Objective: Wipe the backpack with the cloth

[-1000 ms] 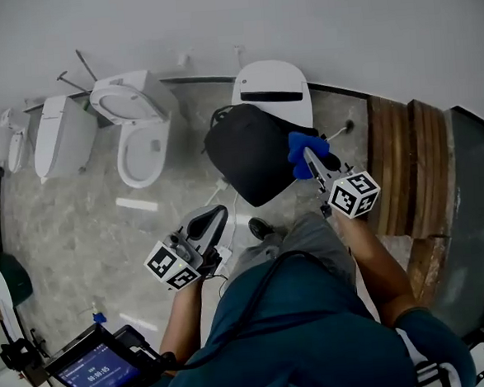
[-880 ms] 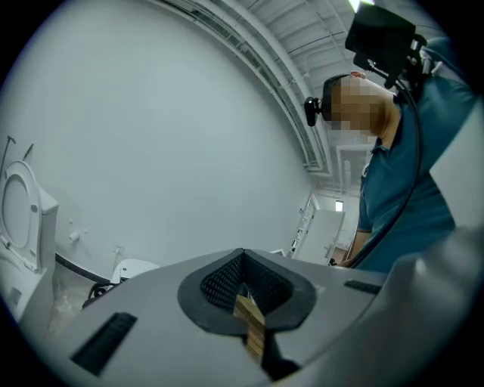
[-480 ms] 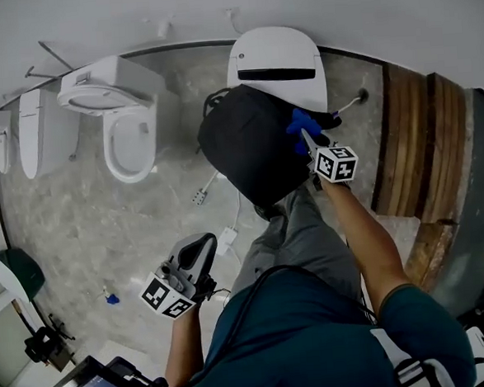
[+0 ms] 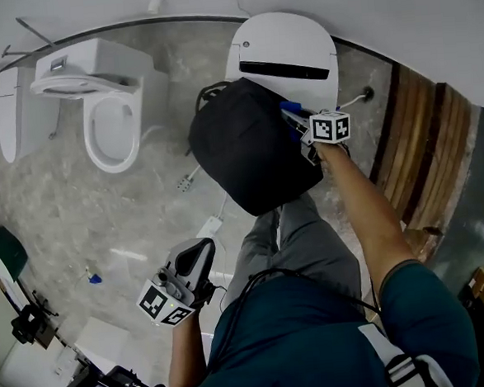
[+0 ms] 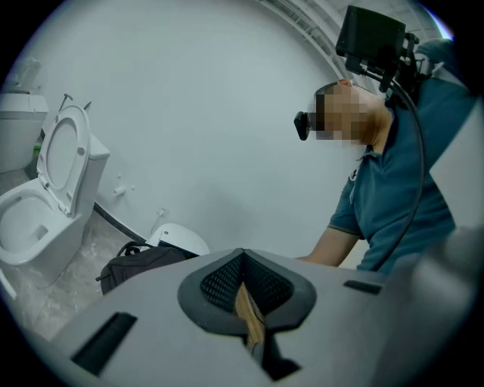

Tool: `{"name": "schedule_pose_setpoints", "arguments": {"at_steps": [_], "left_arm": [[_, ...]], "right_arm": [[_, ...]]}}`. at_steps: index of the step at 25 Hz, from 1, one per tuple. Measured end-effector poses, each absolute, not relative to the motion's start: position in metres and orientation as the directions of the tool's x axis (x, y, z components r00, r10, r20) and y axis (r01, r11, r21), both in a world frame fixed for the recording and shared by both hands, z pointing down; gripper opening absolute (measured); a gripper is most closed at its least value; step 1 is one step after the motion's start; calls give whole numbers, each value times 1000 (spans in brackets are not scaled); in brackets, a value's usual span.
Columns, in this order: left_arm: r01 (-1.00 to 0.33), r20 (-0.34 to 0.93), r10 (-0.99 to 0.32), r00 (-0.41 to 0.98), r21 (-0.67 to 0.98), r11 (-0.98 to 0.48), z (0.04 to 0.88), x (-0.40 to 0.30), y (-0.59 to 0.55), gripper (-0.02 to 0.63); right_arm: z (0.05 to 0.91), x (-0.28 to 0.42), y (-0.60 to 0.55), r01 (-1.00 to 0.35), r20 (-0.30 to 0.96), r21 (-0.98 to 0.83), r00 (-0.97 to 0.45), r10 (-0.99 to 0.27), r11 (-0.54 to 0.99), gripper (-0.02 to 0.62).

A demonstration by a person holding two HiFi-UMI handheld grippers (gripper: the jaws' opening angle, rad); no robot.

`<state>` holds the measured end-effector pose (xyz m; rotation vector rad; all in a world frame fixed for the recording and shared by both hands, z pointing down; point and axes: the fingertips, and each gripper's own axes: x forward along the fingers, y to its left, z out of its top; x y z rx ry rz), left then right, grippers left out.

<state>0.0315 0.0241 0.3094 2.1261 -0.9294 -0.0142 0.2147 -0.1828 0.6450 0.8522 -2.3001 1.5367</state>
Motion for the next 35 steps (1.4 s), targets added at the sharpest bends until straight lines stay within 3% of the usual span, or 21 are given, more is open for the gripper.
{"name": "schedule_pose_setpoints", "arguments": {"at_steps": [6, 9, 13, 15, 21, 26, 30, 35], "left_arm": [[-604, 296, -603, 741, 685, -407, 319, 36, 9, 5], [-588, 290, -590, 754, 698, -409, 322, 39, 4, 5], [-566, 274, -578, 769, 712, -416, 324, 44, -5, 5], [-558, 270, -572, 775, 718, -417, 325, 45, -6, 5], [-545, 270, -570, 776, 742, -390, 334, 44, -6, 5], [-551, 280, -575, 769, 746, -374, 344, 39, -1, 5], [-561, 296, -621, 726, 777, -285, 364, 27, 10, 5], [-548, 292, -650, 702, 804, -230, 373, 19, 15, 5]], "right_arm": [[640, 159, -232, -469, 468, -825, -880, -85, 316, 40], [647, 197, -177, -462, 452, -866, -887, -95, 192, 40], [669, 281, -68, -533, 532, -846, -836, -132, -35, 40], [674, 301, -41, -565, 569, -822, -811, -137, -67, 40], [658, 219, -151, -512, 484, -825, -858, -170, 240, 40], [650, 168, -224, -518, 518, -791, -850, -95, 326, 40], [658, 215, -154, -536, 527, -822, -844, -97, 192, 40], [675, 299, -41, -630, 629, -776, -768, -116, -34, 40]]}}
